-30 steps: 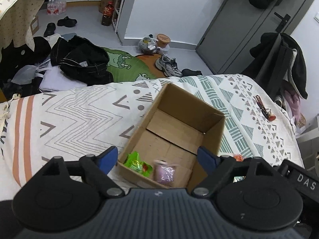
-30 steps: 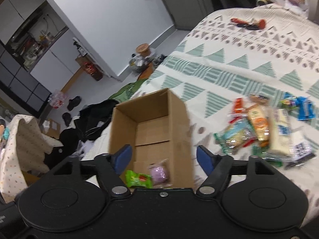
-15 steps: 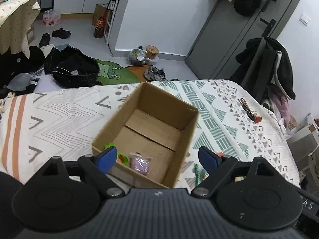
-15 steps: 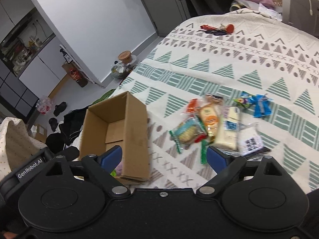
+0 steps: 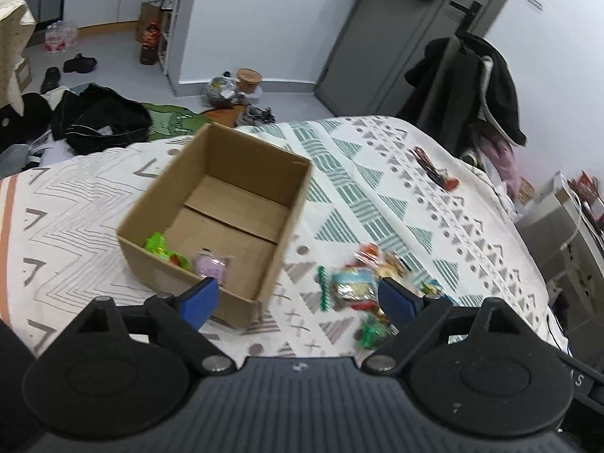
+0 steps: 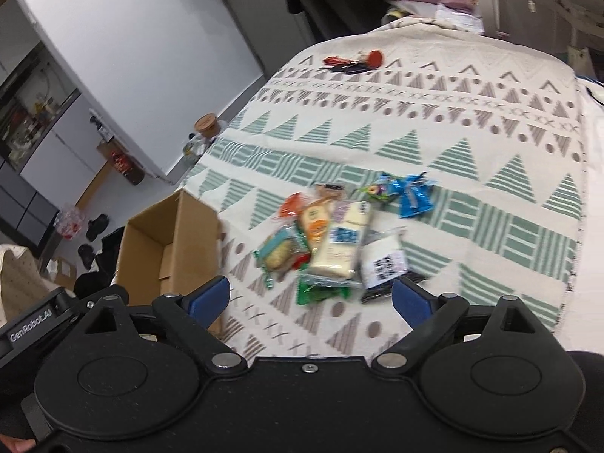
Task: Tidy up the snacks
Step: 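Grasp the white bread roll bag with the left gripper while the right grasps another white bag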
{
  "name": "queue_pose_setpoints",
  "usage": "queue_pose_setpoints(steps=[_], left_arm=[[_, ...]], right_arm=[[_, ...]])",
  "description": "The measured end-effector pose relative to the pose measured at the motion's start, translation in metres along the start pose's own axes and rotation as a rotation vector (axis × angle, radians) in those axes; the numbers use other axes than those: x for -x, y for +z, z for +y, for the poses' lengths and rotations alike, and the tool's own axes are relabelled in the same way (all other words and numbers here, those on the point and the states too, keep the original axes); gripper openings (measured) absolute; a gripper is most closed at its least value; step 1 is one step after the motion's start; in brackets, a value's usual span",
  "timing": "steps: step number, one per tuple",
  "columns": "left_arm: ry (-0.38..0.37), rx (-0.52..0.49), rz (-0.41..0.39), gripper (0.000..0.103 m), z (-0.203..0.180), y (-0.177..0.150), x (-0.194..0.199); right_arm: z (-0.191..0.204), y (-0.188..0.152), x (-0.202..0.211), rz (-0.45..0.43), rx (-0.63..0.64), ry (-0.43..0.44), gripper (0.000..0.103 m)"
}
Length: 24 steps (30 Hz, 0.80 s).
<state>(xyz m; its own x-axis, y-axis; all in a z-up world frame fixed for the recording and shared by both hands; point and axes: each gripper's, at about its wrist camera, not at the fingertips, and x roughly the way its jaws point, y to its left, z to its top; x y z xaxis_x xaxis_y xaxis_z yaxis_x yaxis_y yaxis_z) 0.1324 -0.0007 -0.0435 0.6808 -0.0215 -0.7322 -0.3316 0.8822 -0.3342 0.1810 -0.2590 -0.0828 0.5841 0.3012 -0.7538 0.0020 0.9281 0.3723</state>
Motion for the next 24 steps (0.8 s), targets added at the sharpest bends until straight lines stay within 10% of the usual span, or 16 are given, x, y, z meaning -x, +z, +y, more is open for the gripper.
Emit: queue_pose_setpoints(steps=[24], left_arm=[[-0.067,-0.137,0.067,0.088,-0.089,-0.031,-0.045]], right_arm=[[-0.084,0.019,-0.03,0.045,-0.141,0.046,0.084]])
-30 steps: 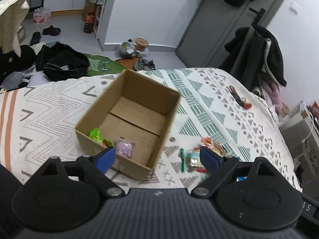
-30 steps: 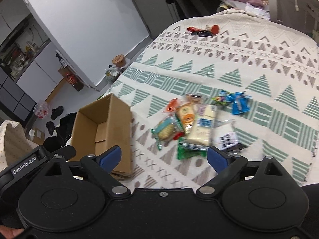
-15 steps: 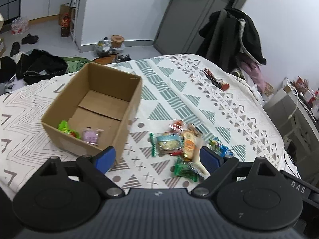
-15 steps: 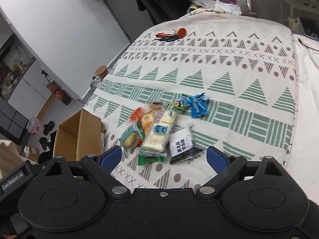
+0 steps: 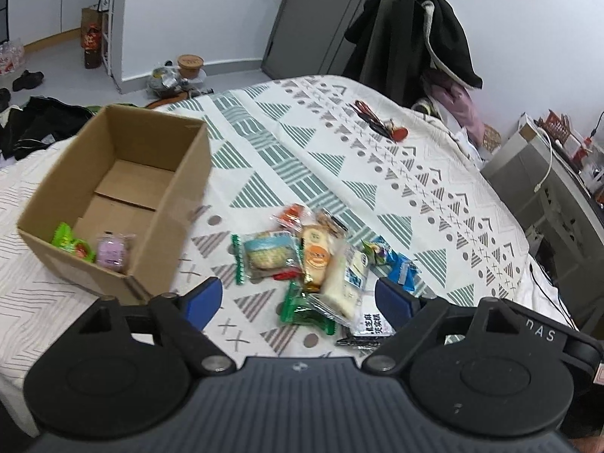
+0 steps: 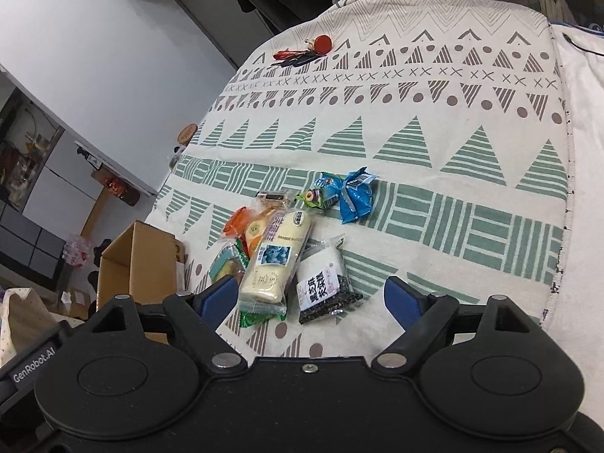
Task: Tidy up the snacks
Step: 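Grasp the white bread roll bag with the left gripper while the right grasps another white bag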
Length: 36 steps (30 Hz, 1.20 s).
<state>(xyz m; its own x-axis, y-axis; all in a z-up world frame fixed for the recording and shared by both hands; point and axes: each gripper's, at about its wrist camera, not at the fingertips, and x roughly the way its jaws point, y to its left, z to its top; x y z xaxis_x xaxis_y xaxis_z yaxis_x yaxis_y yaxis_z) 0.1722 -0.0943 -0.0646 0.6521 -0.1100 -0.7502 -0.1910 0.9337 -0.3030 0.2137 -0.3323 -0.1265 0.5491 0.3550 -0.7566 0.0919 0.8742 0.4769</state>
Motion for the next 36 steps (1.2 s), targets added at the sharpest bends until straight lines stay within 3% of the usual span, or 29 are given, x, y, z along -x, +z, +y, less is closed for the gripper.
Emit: queue_pose_setpoints(steps=[2,4,7,12,24,29,36], left_arm=[[-0.008,-0.006,0.005,0.088,-0.005,0.0,-0.008],[-0.017,-0.016,0.014,0.087,-0.01,0.001,-0.017],[-0.028,-0.02,0.041,0.082,-0.017,0.001,-0.034],[-0.031,-0.012,0.088,0.072,-0.022,0.0,-0.058],[-0.011,-0.032,0.154,0.07,-0.031,0.0,-0.104],[-0.017,-0.019,0.189,0.063,-0.032,-0.002,-0.124],[-0.043,0.019,0.222,0.057,-0.029,0.0,-0.142]], right_arm=[[-0.004,0.001,-0.007,0.017,-0.021,-0.013,0.081],[-0.011,0.003,-0.016,0.052,-0.061,-0.006,0.067],[-0.024,0.003,-0.029,0.092,-0.13,0.007,0.061],[-0.034,0.006,-0.044,0.114,-0.176,0.032,0.061],[-0.045,0.007,-0.084,0.192,-0.284,-0.006,0.061],[-0.051,0.004,-0.099,0.246,-0.342,0.002,0.061],[-0.053,0.005,-0.106,0.238,-0.368,0.002,0.058]])
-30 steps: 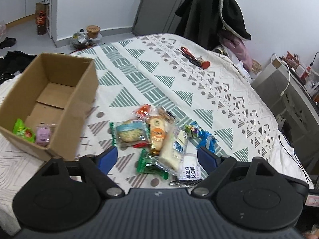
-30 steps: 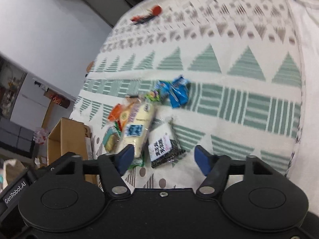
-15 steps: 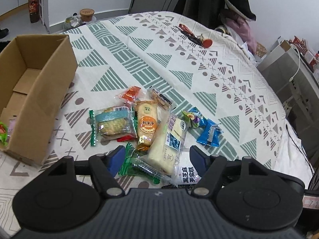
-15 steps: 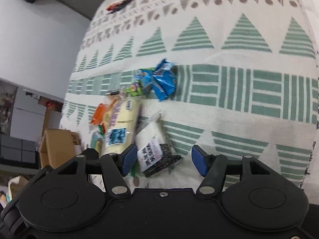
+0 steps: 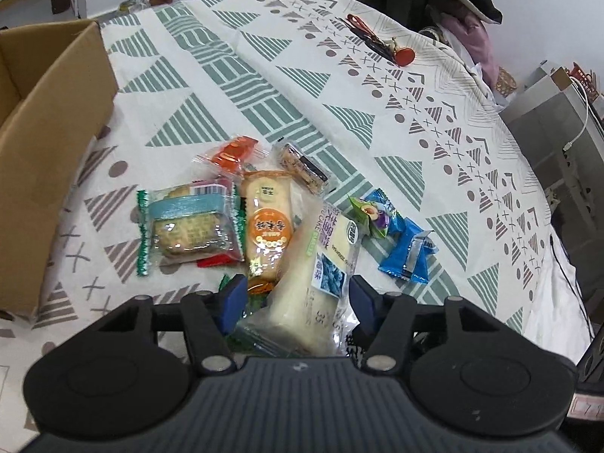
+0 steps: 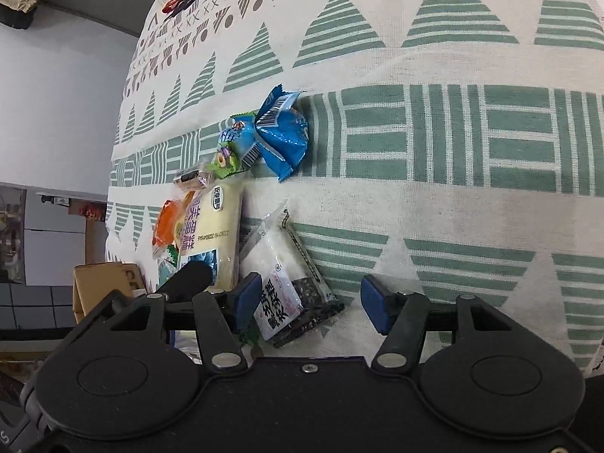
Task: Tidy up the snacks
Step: 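Grasp the white bread roll bag with the left gripper while the right grasps another white bag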
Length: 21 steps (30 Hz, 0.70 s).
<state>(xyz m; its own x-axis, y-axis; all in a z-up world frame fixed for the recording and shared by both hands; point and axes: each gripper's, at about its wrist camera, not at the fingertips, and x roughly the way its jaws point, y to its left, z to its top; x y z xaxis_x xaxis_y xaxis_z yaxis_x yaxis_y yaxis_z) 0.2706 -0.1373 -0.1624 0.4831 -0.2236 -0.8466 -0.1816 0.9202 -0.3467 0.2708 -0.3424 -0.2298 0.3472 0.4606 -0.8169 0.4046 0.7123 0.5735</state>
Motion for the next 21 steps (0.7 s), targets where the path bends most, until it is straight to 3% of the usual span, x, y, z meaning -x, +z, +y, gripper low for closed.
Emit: queue_pose_setpoints(steps=[2,3,13,21], left_arm=[[-0.027,0.018,0.023,0.052,0.001,0.0,-0.005],[-0.041,0.027,0.036,0.046,0.001,0.0,-0.007],[-0.058,0.017,0.026,0.026,0.0,-0.001,0.005],[-0.071,0.025,-0.023,0.021,0.006,-0.002,0.03]], right_arm=[[0.0,0.0,0.0,0.0,-0.002,-0.002,0.054],[0.0,0.0,-0.001,0.002,-0.002,0.008,0.043],[0.007,-0.004,0.005,0.01,0.026,0.101,0.019],[0.017,-0.011,0.022,-0.035,0.08,0.1,0.016]])
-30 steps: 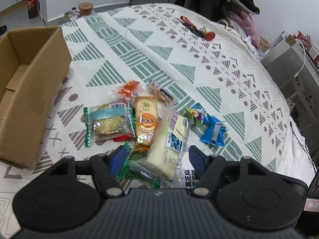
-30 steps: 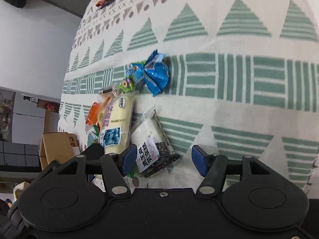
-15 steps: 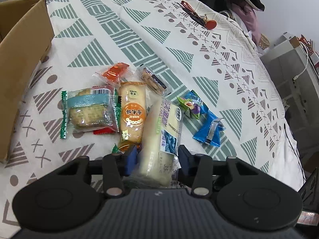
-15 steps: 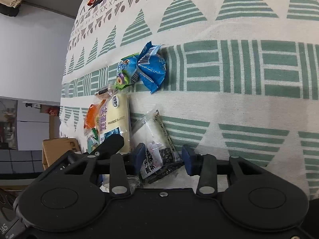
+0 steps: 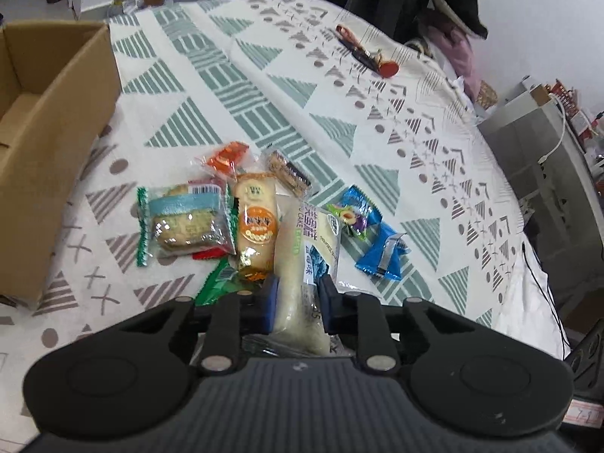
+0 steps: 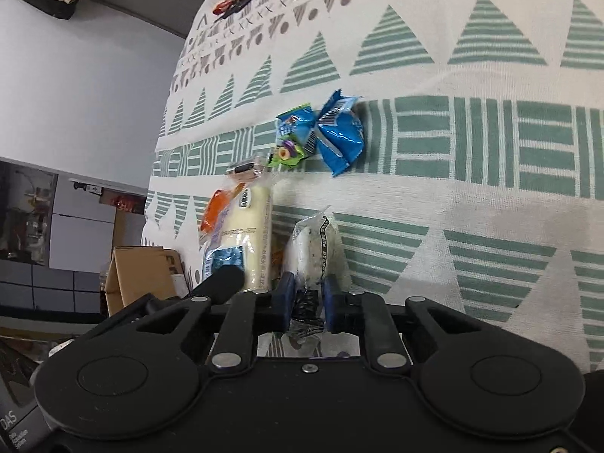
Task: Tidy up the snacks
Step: 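Grasp the white bread roll bag with the left gripper while the right grasps another white bag, then carry both white bags into the cardboard box and open both grippers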
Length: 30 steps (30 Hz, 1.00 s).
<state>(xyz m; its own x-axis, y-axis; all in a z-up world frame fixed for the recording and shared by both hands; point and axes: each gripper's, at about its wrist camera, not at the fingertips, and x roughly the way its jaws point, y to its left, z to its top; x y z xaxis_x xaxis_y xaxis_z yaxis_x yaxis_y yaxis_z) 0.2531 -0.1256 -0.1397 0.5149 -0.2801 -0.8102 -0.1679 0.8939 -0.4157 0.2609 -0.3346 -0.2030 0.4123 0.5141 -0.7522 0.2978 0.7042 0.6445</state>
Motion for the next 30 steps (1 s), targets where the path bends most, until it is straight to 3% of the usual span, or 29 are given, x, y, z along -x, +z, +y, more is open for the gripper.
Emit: queue_pose_setpoints(steps=[11,30], left_arm=[[-0.015,0.021,-0.089,0.018,0.018,0.005,0.042],[0.009,0.101,-0.237,0.018,0.083,0.025,0.113]], right_arm=[[0.019,-0.002,0.023,-0.083,0.027,-0.005,0.016],[0.103,-0.034,0.014,-0.08,0.153,0.07,0.016]])
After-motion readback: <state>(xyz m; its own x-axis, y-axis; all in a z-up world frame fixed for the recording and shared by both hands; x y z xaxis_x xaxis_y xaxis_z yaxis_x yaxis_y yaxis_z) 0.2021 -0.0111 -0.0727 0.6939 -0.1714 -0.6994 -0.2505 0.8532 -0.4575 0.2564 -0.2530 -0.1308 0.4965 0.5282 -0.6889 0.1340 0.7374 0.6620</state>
